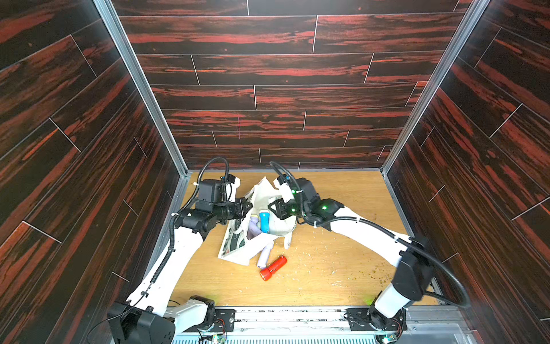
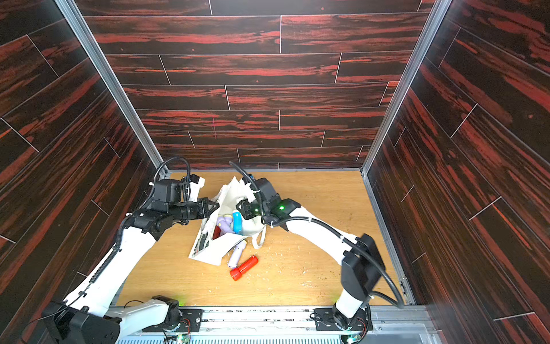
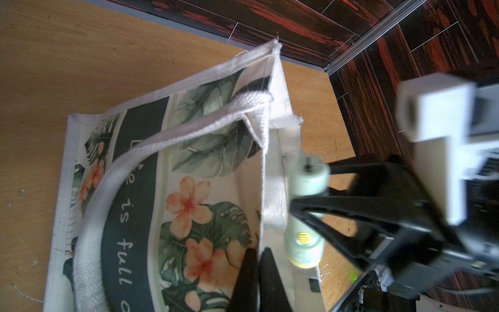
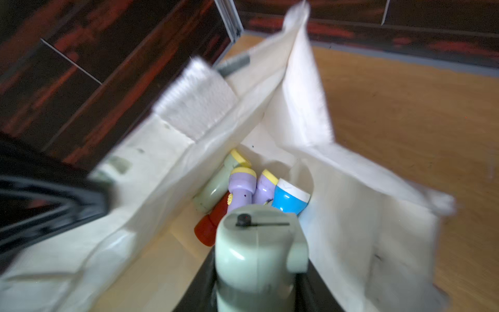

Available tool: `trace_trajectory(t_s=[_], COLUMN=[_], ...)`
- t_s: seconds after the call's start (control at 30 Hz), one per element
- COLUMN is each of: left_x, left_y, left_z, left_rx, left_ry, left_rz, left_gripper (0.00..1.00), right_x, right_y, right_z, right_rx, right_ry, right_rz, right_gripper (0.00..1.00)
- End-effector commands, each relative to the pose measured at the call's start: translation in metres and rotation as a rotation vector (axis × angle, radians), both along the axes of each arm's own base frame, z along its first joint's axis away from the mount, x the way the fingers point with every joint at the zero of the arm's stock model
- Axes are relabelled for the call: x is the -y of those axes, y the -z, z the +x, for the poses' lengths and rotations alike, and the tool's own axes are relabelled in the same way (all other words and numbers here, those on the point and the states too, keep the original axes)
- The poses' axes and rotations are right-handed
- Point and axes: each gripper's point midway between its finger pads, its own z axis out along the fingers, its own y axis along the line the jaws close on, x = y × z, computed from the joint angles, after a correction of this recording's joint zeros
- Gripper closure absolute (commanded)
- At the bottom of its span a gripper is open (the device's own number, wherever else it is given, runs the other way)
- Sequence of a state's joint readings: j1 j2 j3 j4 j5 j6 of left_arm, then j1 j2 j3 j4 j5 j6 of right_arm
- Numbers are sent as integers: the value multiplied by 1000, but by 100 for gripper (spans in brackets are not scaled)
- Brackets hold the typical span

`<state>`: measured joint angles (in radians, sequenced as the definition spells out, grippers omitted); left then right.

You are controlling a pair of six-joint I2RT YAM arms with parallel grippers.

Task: Put the flashlights into the tote bags
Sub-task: Pick up the flashlight from the center of the board, then place the flashlight in the canvas bag.

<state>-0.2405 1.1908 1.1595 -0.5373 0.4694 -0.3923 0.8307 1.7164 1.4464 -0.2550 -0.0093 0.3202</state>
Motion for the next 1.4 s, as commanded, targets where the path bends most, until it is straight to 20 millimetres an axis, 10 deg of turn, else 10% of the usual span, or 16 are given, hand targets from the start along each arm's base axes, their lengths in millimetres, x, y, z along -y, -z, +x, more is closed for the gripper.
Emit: trace_trajectory(t_s=[0.0,1.37], left_x=[6,5], left_y=[-18,-14], left_z=[-2,-3], left_rx=[72,63], left_ry=[37,29], left_rz=[-34,-30], left_gripper=[100,100], right_x=[-17,-44], right_y=[11,131], right_z=[-3,-11], right_rx=[-20,-458], right_ry=[-53,102], right_rz=[-3,-96], right_gripper=[100,100])
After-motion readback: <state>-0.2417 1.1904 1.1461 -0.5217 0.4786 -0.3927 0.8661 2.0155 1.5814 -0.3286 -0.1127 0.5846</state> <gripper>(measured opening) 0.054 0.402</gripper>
